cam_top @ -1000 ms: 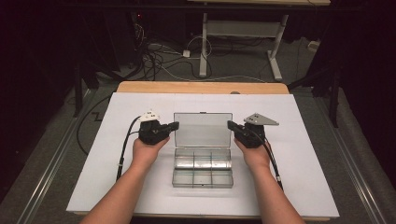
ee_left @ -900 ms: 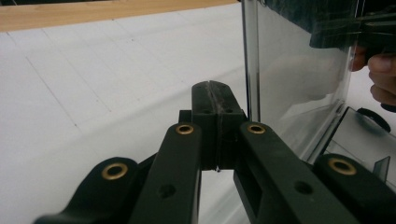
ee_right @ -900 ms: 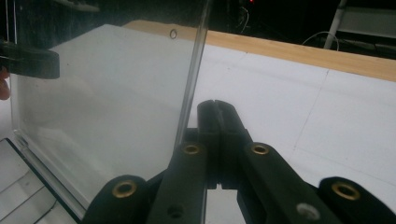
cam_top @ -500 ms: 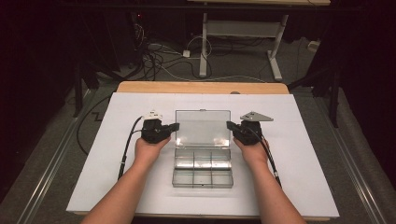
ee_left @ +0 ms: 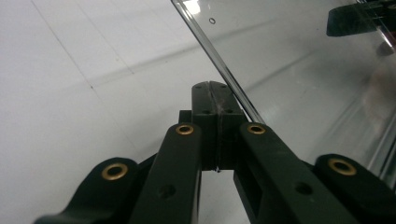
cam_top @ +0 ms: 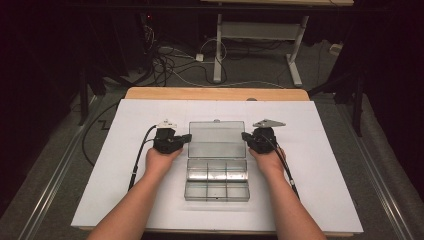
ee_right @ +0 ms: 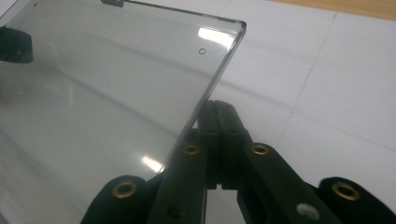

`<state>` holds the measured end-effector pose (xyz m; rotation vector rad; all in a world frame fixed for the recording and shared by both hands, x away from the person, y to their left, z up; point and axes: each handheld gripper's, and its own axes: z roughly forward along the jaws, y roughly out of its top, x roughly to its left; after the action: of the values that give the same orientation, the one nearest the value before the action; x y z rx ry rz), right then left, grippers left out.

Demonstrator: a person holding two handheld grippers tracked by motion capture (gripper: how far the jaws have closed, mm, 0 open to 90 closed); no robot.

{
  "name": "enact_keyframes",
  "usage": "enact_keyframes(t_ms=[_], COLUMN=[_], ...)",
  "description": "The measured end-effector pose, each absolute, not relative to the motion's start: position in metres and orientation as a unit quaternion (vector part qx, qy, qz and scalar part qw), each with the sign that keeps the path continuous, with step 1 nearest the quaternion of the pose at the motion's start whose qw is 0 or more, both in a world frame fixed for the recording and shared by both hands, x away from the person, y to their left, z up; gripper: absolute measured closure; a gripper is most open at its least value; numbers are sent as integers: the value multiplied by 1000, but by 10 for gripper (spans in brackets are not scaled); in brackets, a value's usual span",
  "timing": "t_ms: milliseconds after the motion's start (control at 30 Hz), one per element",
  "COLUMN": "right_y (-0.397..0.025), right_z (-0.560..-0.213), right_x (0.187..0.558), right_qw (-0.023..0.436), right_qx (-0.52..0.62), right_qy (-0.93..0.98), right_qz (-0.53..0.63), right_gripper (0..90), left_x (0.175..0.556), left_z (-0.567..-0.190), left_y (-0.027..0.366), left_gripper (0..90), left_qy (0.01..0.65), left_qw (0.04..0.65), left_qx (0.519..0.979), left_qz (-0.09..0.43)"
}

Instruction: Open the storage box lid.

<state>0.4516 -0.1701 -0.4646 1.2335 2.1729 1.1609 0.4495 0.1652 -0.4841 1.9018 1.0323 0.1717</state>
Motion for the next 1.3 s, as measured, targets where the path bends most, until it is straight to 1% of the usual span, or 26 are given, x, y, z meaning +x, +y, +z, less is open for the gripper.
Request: enact_keyframes(t_ms=[333, 800, 1000, 1300], right_y=[-169, -169, -173, -177], right_z=[-474, -481, -479, -468], right_x=[456, 458, 458, 450], right_qw=[190, 187, 189, 201], right_qx=[451, 461, 464, 453], right_qy=[783, 786, 783, 776], right_qz=[385, 366, 369, 391], right_gripper=[900, 900, 900, 900], left_x=[452, 453, 453, 446], left_z=[-491, -492, -491, -483], left_y=[165, 165, 167, 172], left_gripper=[877, 878, 878, 878], left_qy=[435, 448, 449, 439], left_qw=[440, 425, 427, 434], left_qx=[783, 784, 782, 784], left_qz=[64, 67, 68, 74])
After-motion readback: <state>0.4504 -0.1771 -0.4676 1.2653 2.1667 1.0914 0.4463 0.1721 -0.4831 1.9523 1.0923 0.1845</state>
